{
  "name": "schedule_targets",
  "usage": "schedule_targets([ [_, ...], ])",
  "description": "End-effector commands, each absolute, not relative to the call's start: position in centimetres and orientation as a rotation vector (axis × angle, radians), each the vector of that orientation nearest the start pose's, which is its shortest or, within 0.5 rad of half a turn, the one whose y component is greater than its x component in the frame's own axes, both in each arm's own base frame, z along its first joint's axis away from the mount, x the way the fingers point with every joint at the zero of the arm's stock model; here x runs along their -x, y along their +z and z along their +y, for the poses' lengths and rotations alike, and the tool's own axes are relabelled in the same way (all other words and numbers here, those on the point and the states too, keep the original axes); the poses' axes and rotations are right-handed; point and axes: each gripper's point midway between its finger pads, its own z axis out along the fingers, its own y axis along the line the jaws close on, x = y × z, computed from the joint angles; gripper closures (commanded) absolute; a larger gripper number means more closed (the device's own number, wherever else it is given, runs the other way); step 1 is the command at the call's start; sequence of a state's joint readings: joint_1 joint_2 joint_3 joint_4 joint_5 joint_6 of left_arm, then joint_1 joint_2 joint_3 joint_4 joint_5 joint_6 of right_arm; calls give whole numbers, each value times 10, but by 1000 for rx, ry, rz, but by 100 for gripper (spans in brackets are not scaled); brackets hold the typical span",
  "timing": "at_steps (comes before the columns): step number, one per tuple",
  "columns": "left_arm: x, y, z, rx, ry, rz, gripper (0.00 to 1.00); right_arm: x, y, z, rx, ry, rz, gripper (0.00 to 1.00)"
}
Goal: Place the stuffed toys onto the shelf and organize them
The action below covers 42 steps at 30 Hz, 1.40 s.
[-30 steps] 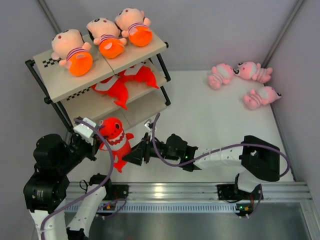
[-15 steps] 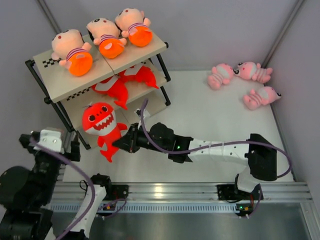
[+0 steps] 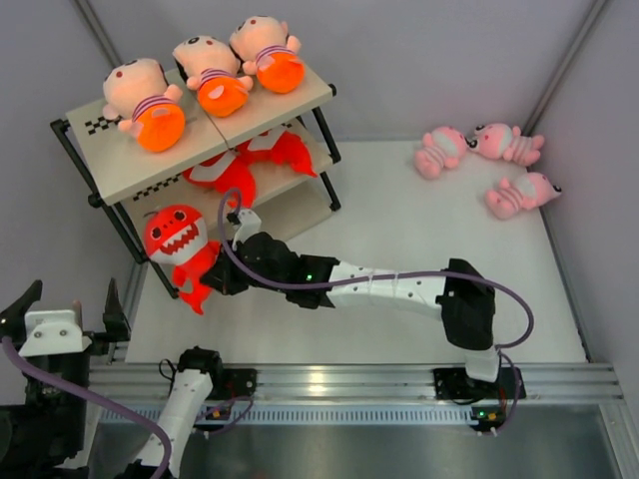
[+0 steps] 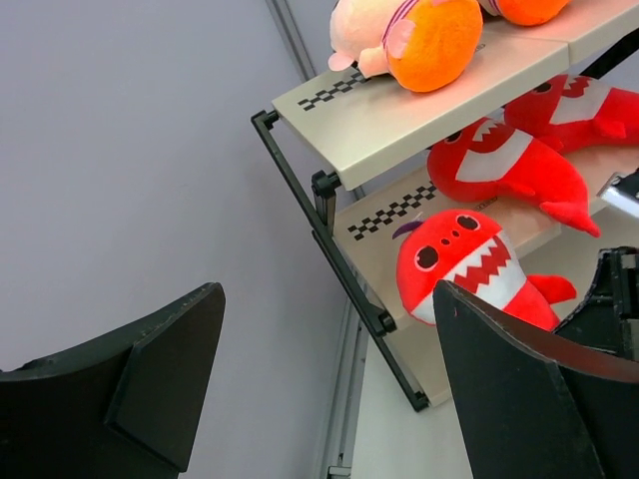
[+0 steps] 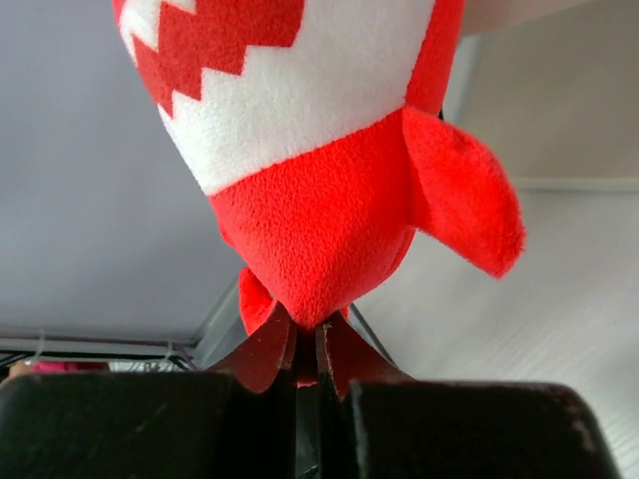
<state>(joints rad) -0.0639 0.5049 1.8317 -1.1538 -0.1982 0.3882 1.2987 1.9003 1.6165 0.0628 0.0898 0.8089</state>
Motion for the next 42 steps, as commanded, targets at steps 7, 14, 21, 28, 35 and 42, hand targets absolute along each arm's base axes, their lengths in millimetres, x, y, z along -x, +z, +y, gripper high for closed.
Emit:
schedule_targets([
  [7,-51,493,50,-151,431,1435,9,-170,316,622,361,1383,1889,100],
  [14,-50,492,48,-160,419,1431,8,-200,330,636,237,1410,1849,100],
  [21,-51,488,47,-169,416,1439,8,-231,327,661,223,1401,1820,88],
  [28,-53,484,46,-176,411,1448,8,-260,327,652,134,1327,1778,75],
  [35,-55,480,45,-183,411,1456,8,-263,328,652,134,1326,1763,51],
  [42,-54,478,43,-192,406,1458,8,-254,334,645,148,1360,1769,39],
])
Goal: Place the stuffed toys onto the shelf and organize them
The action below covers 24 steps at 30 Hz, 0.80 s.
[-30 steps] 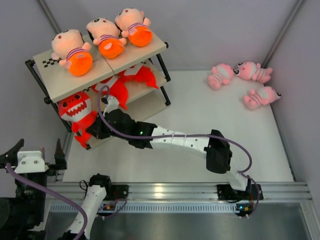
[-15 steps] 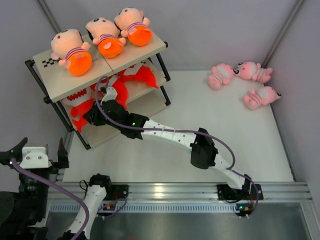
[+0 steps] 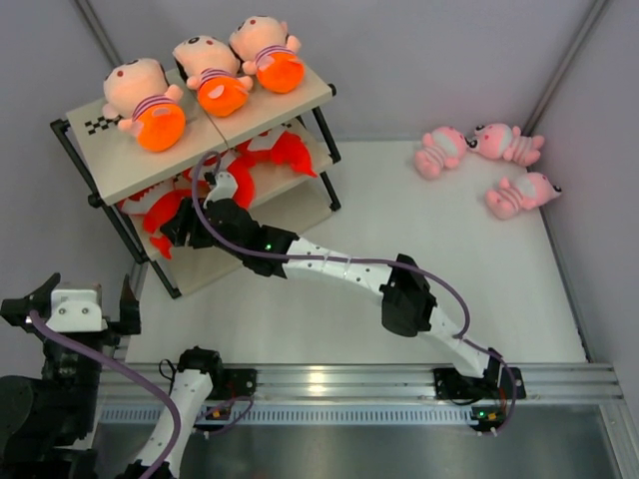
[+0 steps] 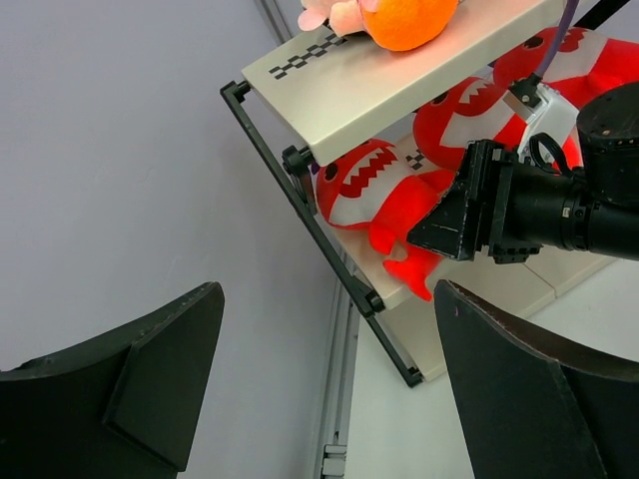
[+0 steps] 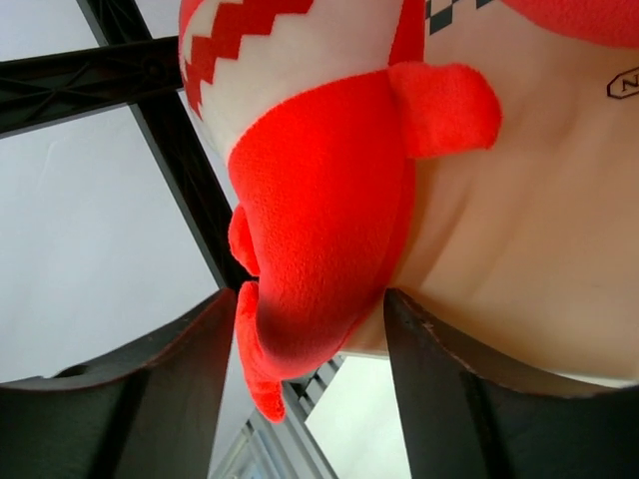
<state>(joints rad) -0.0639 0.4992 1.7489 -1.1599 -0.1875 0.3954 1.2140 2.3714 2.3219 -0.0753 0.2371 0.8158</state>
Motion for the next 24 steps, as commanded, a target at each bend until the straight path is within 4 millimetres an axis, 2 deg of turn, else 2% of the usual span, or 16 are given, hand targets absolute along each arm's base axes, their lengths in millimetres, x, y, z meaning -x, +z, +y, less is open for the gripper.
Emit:
schedule_targets([
  [1,-54,478,43,-193,404,1457,8,-252,329,643,160,1355,1783,36],
  [8,-57,468,44,-204,417,1480,8,-228,377,613,235,1338,1704,21],
  [10,-58,465,45,-207,423,1486,7,-219,359,604,284,1300,1763,18],
  [12,-57,460,45,-213,429,1495,7,-207,378,584,322,1311,1738,15],
  [13,-58,459,45,-216,431,1496,7,-200,352,577,378,1277,1791,15],
  [14,-58,455,46,-224,437,1505,7,-194,373,557,398,1278,1753,15],
  [15,-59,451,45,-233,438,1514,7,-190,368,545,420,1247,1765,15],
  [16,-60,449,45,-242,439,1518,7,-189,333,527,459,1152,1838,15],
  [17,-61,444,44,-246,438,1530,7,-185,350,500,465,1126,1811,14],
  [18,-62,440,43,-259,432,1538,7,-190,343,481,455,1084,1835,13],
  [19,-61,437,42,-267,431,1543,7,-190,307,461,480,1031,1915,13],
  [20,-63,432,40,-278,424,1554,7,-186,317,432,454,1064,1931,13],
  [21,-62,430,39,-286,416,1554,7,-213,307,402,377,1034,1969,13],
  [22,-63,428,36,-296,403,1559,7,-217,264,375,361,1002,2072,13],
  [23,-64,425,35,-303,400,1563,7,-251,275,323,192,955,2040,13],
  [24,-64,423,34,-304,397,1568,7,-266,264,294,113,889,2041,13],
])
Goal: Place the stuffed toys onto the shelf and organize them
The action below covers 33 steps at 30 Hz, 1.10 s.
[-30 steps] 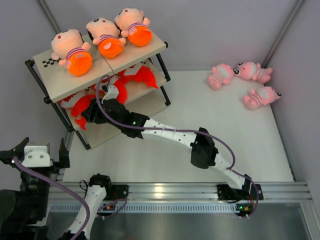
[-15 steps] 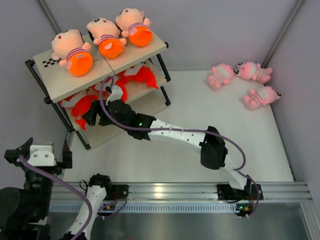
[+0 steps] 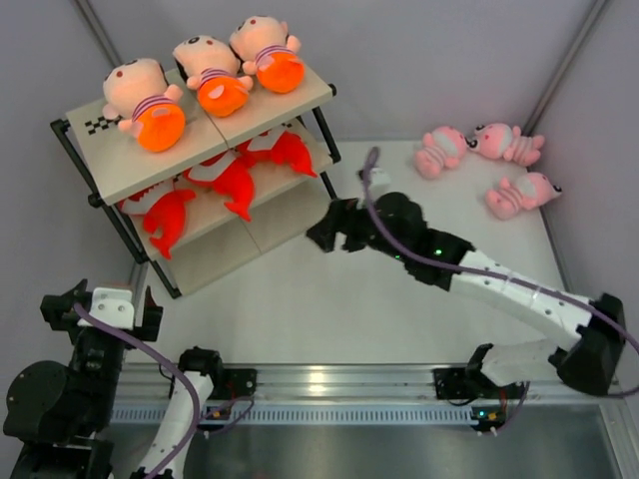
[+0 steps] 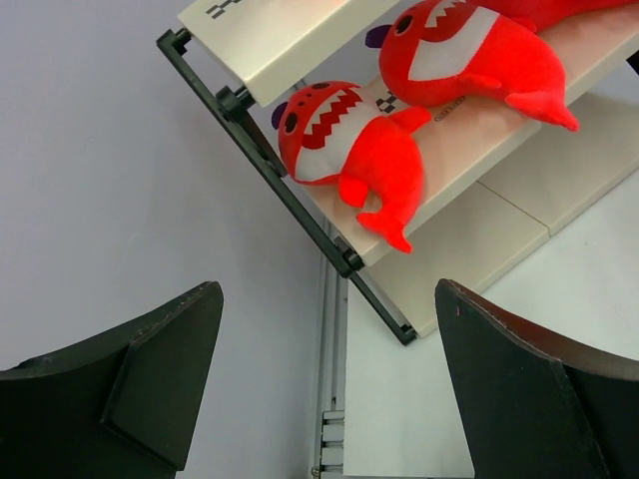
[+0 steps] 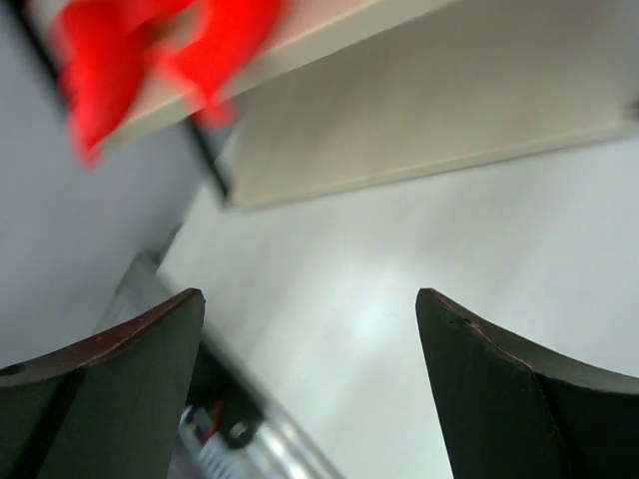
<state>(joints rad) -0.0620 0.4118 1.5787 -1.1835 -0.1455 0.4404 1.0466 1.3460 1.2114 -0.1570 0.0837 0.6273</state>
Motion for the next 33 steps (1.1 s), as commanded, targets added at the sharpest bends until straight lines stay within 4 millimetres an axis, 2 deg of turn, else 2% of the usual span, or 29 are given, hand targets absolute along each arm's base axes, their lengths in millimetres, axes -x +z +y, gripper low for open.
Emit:
schedule_targets([
  [1,-65,422,33,-309,391,1571,7,-277,232,258,23,792,2085,13],
  [2,-65,420,33,-311,389,1575,7,-286,236,226,-66,747,2043,13],
  [3,-66,419,32,-315,389,1581,7,-314,231,173,-231,639,2000,11],
  [4,-66,418,31,-318,386,1582,7,-324,226,142,-316,572,1974,11],
  [5,-67,418,30,-321,381,1585,7,-329,211,113,-399,507,1968,9],
  [6,-67,418,30,-323,382,1585,7,-345,209,63,-541,425,1912,8],
  [7,-66,418,30,-323,380,1587,7,-349,203,42,-597,410,1904,9],
  [8,-68,417,30,-325,381,1589,7,-357,193,-6,-747,340,1876,9],
  [10,-68,415,30,-323,386,1596,7,-367,193,-40,-834,315,1833,9],
  [11,-71,411,30,-329,387,1609,7,-373,178,-55,-895,285,1851,9],
  [12,-72,409,31,-328,392,1615,7,-375,173,-77,-952,250,1835,9],
  [13,-74,405,31,-334,394,1630,7,-384,178,-83,-956,274,1825,9],
  [14,-79,397,31,-339,395,1652,7,-388,161,-99,-1022,256,1844,9],
  [16,-82,388,33,-343,406,1681,7,-399,158,-113,-1055,255,1834,10],
  [17,-85,379,33,-348,407,1705,7,-405,145,-119,-1080,246,1849,10],
  [18,-87,375,34,-351,412,1718,7,-408,141,-127,-1094,233,1845,10],
  [19,-88,372,34,-354,414,1726,7,-415,142,-131,-1093,232,1837,10],
  [22,-93,361,34,-364,413,1760,7,-434,121,-141,-1091,221,1871,12],
  [25,-97,356,32,-376,405,1776,7,-444,116,-148,-1094,213,1871,12],
  [28,-98,353,35,-358,426,1793,7,-450,101,-157,-1120,191,1881,14],
  [31,-99,348,36,-360,433,1809,7,-453,94,-160,-1125,186,1891,24],
  [32,-99,348,37,-358,435,1813,7,-453,93,-161,-1126,187,1891,34],
  [33,-99,348,37,-355,438,1812,7,-453,91,-162,-1128,181,1893,40],
])
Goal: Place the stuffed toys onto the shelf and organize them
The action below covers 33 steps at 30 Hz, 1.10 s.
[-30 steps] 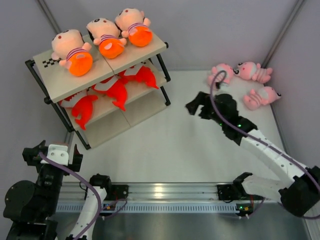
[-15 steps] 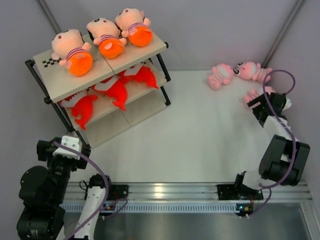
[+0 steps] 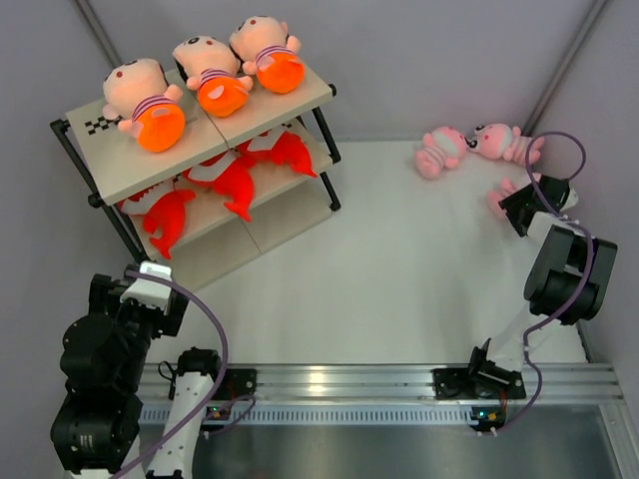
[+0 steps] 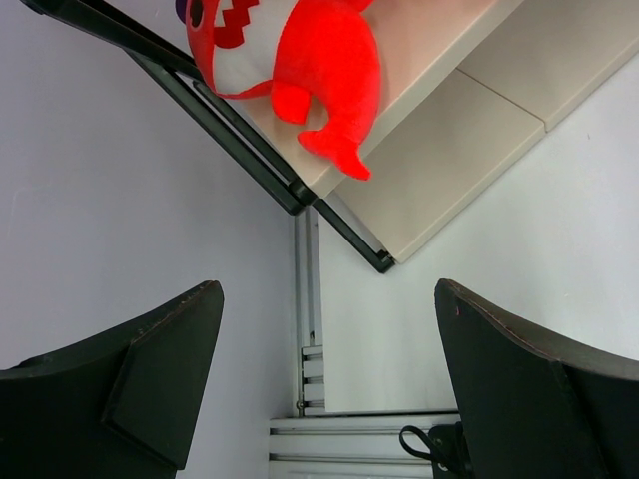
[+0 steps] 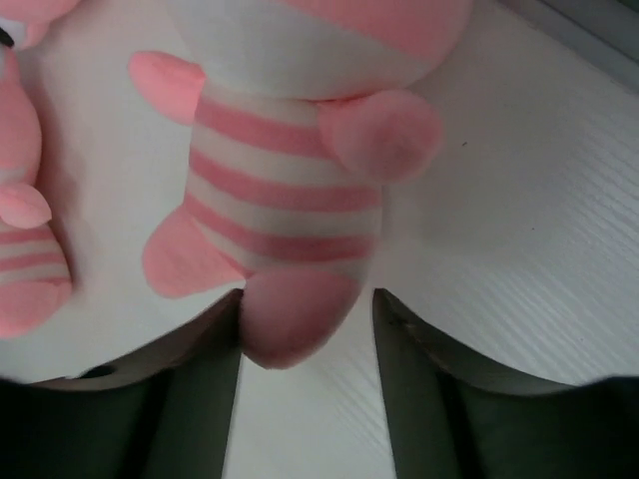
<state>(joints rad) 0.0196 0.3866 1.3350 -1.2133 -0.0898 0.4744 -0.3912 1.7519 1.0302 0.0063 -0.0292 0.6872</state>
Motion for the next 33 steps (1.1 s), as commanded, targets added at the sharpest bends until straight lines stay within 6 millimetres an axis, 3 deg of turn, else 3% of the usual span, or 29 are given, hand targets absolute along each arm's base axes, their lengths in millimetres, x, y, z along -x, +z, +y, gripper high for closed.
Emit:
schedule_targets([
  [1,-99,347,37,-360,439,1814,7,-452,92,-163,-1129,174,1887,48],
  [2,-100,346,37,-358,438,1817,7,-452,93,-165,-1127,162,1879,63],
  [6,-100,346,37,-360,437,1819,7,-450,104,-164,-1083,150,1882,97],
  [9,-100,346,36,-362,433,1815,7,-449,130,-144,-978,233,1879,100],
  [11,-99,345,36,-361,430,1815,7,-447,143,-115,-867,279,1903,100],
  [12,-99,347,35,-365,425,1809,7,-445,163,-102,-760,270,1896,100],
  [13,-99,346,34,-368,422,1813,7,-448,172,-68,-649,307,1920,100],
  [15,-98,347,33,-370,418,1809,7,-441,191,-21,-413,357,1945,100],
  [16,-98,347,33,-368,415,1806,7,-437,196,25,-270,431,1964,100],
  [18,-97,349,33,-368,415,1800,7,-420,203,80,-49,564,1972,100],
  [19,-97,349,32,-369,414,1803,7,-407,202,120,68,639,1983,100],
  [21,-97,349,32,-368,410,1800,7,-385,195,153,218,701,2026,100],
  [22,-97,349,31,-371,406,1802,7,-370,193,182,323,746,2036,100],
  [25,-98,349,30,-375,399,1802,7,-331,185,238,580,872,2041,100],
  [28,-98,349,29,-378,395,1801,7,-302,181,280,782,947,2014,100],
  [32,-97,351,30,-374,398,1796,7,-294,186,320,857,1078,2004,100],
  [33,-97,352,30,-373,400,1794,7,-295,179,326,869,1078,2017,100],
])
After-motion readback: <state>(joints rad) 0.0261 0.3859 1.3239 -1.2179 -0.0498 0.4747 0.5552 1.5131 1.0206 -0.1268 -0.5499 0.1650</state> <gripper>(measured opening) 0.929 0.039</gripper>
